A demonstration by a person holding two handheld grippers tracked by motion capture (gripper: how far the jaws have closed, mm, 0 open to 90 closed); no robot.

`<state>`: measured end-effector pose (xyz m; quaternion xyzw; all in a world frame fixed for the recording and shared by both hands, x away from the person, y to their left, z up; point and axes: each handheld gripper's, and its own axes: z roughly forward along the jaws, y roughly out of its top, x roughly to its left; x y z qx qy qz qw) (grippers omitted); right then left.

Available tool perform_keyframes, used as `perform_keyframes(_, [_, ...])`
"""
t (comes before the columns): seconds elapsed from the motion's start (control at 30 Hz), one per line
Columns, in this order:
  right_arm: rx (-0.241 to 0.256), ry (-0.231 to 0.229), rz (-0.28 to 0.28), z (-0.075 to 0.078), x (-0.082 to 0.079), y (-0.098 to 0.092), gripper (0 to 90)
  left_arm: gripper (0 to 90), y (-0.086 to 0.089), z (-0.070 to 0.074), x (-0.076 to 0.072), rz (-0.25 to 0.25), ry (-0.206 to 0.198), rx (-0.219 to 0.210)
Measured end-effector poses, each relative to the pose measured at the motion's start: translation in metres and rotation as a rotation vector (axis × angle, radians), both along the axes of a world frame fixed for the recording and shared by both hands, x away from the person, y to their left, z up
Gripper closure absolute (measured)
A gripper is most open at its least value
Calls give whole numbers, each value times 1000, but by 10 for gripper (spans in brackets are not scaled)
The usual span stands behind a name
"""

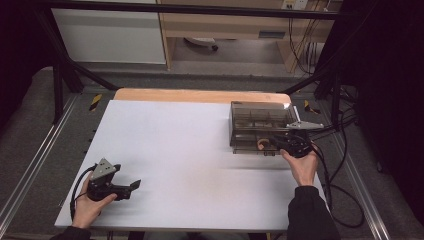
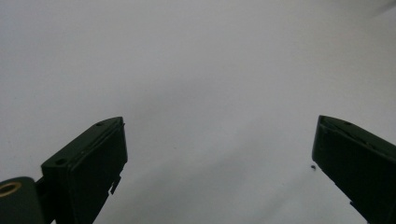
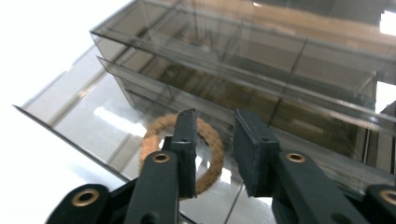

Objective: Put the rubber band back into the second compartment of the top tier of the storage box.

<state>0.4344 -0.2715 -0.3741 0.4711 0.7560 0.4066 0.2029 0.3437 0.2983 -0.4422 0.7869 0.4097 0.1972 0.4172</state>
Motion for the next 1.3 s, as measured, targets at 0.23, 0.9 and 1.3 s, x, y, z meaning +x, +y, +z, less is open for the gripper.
perform_keyframes(0.23, [38,-45,28,14,-10,5,461,27,0,0,0,-1,0,2])
perform_keyframes(0.9, [78,-68,61,22,-41,12,50,27,-1,-1,0,-2,0,8])
perform_keyframes(1.3, [99,-65,94,10,-62,10,9,27,-1,-1,0,-3,0,9])
